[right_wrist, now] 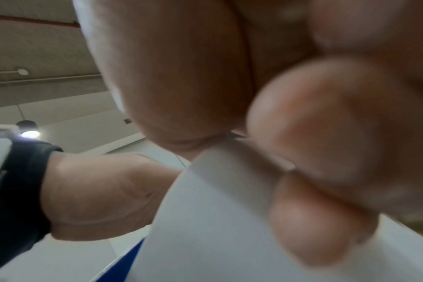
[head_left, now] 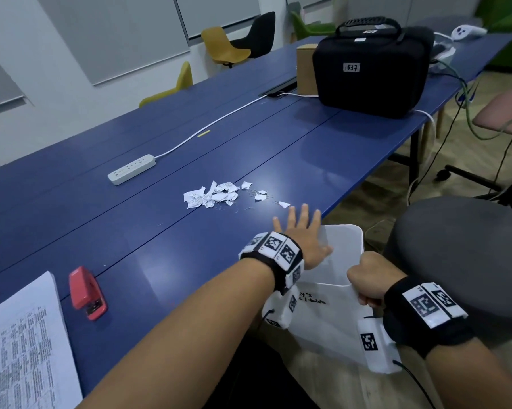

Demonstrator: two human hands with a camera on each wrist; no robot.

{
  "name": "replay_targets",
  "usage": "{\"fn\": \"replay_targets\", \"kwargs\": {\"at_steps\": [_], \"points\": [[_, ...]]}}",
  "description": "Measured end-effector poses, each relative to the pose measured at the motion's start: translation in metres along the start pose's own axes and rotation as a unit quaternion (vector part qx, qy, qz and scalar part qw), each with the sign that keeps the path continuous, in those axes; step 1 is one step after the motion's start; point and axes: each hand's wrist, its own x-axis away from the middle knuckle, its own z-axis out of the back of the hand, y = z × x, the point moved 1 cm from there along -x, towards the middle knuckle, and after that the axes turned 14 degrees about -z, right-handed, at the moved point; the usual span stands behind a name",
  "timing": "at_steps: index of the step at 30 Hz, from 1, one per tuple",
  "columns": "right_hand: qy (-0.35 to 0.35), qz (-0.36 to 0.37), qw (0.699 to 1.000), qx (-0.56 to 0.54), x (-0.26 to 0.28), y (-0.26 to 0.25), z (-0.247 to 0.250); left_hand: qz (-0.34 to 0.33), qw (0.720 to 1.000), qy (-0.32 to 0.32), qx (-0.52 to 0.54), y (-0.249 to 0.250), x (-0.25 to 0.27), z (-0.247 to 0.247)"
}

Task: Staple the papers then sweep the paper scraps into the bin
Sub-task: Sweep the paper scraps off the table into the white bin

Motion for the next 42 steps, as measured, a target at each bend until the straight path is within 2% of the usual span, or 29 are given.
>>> {"fn": "replay_targets", "kwargs": {"at_steps": [4,6,8,10,12,14,16,17,19,21,25,28,33,38,42], "points": [[-0.004,0.009,1.000,-0.020,-0.005,0.005,0.005,-0.133,0.991,-0.020,-0.014,0.026,0.018,-0.006],[-0.003,0.009,0.999,-0.032,-0.009,0.007,0.008,-0.160,0.986,-0.034,0.035,0.030,0.031,-0.008],[-0.002,0.006,0.999,-0.032,-0.013,0.008,0.009,-0.159,0.984,-0.001,0.076,0.018,0.039,-0.008],[0.002,0.000,1.000,-0.026,-0.016,0.008,0.006,-0.147,0.981,0.082,0.100,-0.002,0.044,0.004],[0.007,-0.003,1.000,-0.029,-0.018,0.007,0.001,-0.107,0.970,0.176,0.131,-0.029,0.046,0.025],[0.018,-0.003,0.999,-0.036,-0.019,0.006,-0.005,-0.044,0.952,0.265,0.144,-0.065,0.047,0.049],[0.027,-0.004,0.999,-0.043,-0.019,0.006,-0.012,0.046,0.944,0.304,0.120,-0.113,0.044,0.068],[0.031,-0.003,0.999,-0.045,-0.019,0.006,-0.015,0.100,0.947,0.289,0.102,-0.138,0.042,0.073],[0.032,0.008,0.998,-0.046,-0.020,0.006,-0.021,0.193,0.957,0.207,0.070,-0.182,0.044,0.074],[0.032,0.012,0.998,-0.046,-0.019,0.007,-0.024,0.224,0.964,0.131,0.061,-0.204,0.049,0.066],[0.024,0.014,0.998,-0.051,-0.021,0.007,-0.024,0.160,0.980,0.099,0.062,-0.197,0.060,0.051],[0.020,0.017,0.998,-0.049,-0.023,0.004,-0.024,0.108,0.990,0.060,0.069,-0.165,0.072,0.046],[0.028,0.017,0.998,-0.046,-0.021,0.000,-0.026,0.022,0.998,0.035,0.055,-0.116,0.086,0.023],[0.021,0.020,0.999,-0.045,-0.016,0.000,-0.029,-0.048,0.997,0.041,0.051,-0.078,0.083,-0.002],[0.023,0.017,0.999,-0.043,-0.012,-0.001,-0.030,-0.113,0.993,0.042,0.010,-0.032,0.087,-0.015]]}}
